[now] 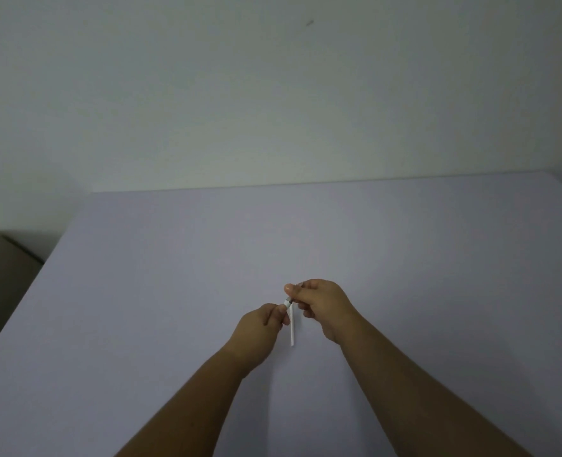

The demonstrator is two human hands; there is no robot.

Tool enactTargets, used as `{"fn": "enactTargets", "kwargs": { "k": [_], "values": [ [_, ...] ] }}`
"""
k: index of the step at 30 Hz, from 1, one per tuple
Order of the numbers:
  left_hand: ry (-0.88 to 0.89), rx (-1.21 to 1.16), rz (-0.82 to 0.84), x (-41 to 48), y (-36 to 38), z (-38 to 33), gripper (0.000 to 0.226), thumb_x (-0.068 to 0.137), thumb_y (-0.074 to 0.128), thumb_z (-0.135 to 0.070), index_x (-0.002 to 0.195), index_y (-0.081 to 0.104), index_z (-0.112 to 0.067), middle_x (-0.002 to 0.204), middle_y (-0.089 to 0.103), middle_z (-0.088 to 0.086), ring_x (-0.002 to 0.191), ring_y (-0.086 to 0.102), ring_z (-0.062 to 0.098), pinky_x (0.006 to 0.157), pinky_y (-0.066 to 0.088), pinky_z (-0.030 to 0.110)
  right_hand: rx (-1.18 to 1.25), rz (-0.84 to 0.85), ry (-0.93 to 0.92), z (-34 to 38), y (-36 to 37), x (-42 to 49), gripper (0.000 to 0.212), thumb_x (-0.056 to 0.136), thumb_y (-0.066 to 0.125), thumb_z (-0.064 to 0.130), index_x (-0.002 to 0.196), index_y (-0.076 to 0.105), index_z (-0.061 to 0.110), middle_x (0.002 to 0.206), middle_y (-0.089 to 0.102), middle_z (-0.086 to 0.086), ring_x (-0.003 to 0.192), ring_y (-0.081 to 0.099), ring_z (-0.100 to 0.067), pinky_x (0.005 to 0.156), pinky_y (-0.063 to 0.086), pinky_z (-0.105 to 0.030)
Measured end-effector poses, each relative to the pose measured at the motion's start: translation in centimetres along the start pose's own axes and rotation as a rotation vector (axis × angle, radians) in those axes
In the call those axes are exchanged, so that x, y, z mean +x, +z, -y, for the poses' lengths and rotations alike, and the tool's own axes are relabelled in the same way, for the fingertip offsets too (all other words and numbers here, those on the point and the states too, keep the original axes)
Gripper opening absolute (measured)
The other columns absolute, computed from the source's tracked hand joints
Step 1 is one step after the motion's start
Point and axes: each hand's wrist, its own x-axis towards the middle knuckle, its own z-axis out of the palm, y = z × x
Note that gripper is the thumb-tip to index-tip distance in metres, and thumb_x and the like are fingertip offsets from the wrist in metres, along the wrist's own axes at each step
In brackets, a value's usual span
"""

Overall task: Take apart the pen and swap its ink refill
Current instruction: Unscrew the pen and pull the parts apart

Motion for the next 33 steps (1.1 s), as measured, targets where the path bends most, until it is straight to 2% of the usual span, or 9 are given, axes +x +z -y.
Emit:
{"fn": "enactTargets", "kwargs": {
  "k": [3,8,12,17,21,23,25,30,33],
  "values": [
    [0.004,0.022,-0.016,-0.4,-0.1,-0.1,0.036,0.1,0.033,-0.036,0.08,0.059,-0.021,0.077,0.053,0.003,0.065,0.044,0.014,0.062,0.038,0.024,0.091,0.061,-0.036,0.3,-0.1,-0.2,0.01,0.084,0.066,0.005,0.08,0.07,0.014,0.08,0.066,-0.005,0.076,0.058,-0.016,0.07,0.049,-0.024],
    [0.021,0.017,-0.028,-0.8,-0.4,-0.8,0.036,0.101,0.032,-0.035,0.081,0.058,-0.021,0.075,0.053,0.0,0.065,0.045,0.013,0.062,0.038,0.022,0.013,0.014,0.004,0.7,0.2,-0.7,0.016,0.082,0.072,0.023,0.075,0.067,0.01,0.074,0.058,-0.007,0.069,0.051,-0.015,0.071,0.049,-0.026],
    [0.027,0.045,-0.037,-1.2,-0.3,-0.9,0.036,0.101,0.031,-0.035,0.08,0.058,-0.022,0.078,0.054,0.004,0.069,0.045,0.017,0.064,0.038,0.025,0.123,0.063,-0.034,0.8,-0.1,-0.8,0.008,0.084,0.066,0.004,0.084,0.07,0.011,0.08,0.066,-0.005,0.077,0.06,-0.016,0.072,0.049,-0.024],
    [0.038,0.06,-0.046,-1.6,-0.3,-1.3,0.036,0.101,0.03,-0.033,0.084,0.058,-0.019,0.079,0.054,0.003,0.07,0.046,0.015,0.063,0.038,0.023,0.018,0.006,0.008,0.9,0.0,-1.2,0.015,0.081,0.072,0.022,0.072,0.068,0.012,0.07,0.059,-0.002,0.067,0.05,-0.014,0.071,0.047,-0.027],
    [0.045,0.091,-0.051,-1.9,-0.4,-1.4,0.036,0.102,0.03,-0.032,0.084,0.058,-0.019,0.077,0.053,0.003,0.068,0.045,0.015,0.061,0.037,0.022,0.131,0.056,-0.013,1.0,-0.1,-1.4,0.01,0.084,0.064,0.002,0.084,0.069,0.011,0.079,0.065,-0.005,0.074,0.057,-0.014,0.07,0.048,-0.022],
    [0.05,0.094,-0.054,-2.0,-0.5,-1.5,0.035,0.102,0.03,-0.032,0.084,0.058,-0.019,0.077,0.054,0.003,0.068,0.046,0.016,0.061,0.037,0.022,0.116,0.047,0.016,1.1,0.0,-1.5,0.005,0.084,0.066,0.01,0.086,0.07,0.008,0.078,0.063,-0.005,0.073,0.055,-0.014,0.072,0.048,-0.023],
    [0.056,0.101,-0.055,-2.2,-0.5,-1.5,0.035,0.102,0.03,-0.032,0.085,0.058,-0.019,0.079,0.055,0.003,0.069,0.047,0.016,0.061,0.037,0.021,0.048,0.004,0.043,1.0,0.0,-1.4,0.018,0.082,0.071,0.023,0.085,0.07,0.005,0.073,0.061,-0.002,0.069,0.052,-0.014,0.072,0.048,-0.027],
    [0.054,0.113,-0.065,-2.3,-0.7,-1.5,0.035,0.101,0.031,-0.033,0.085,0.058,-0.02,0.078,0.055,0.004,0.064,0.045,0.013,0.059,0.037,0.021,0.171,0.063,-0.007,1.1,-0.1,-1.9,0.008,0.085,0.064,0.004,0.088,0.07,0.01,0.086,0.066,-0.009,0.082,0.058,-0.019,0.072,0.049,-0.023],
    [0.065,0.108,-0.058,-2.5,-0.8,-1.7,0.035,0.102,0.031,-0.033,0.085,0.058,-0.02,0.079,0.055,0.005,0.065,0.045,0.015,0.059,0.037,0.021,0.093,0.039,0.002,1.1,0.0,-2.1,0.011,0.083,0.07,0.022,0.081,0.07,0.011,0.08,0.064,-0.006,0.076,0.054,-0.016,0.074,0.048,-0.026]
  ]
}}
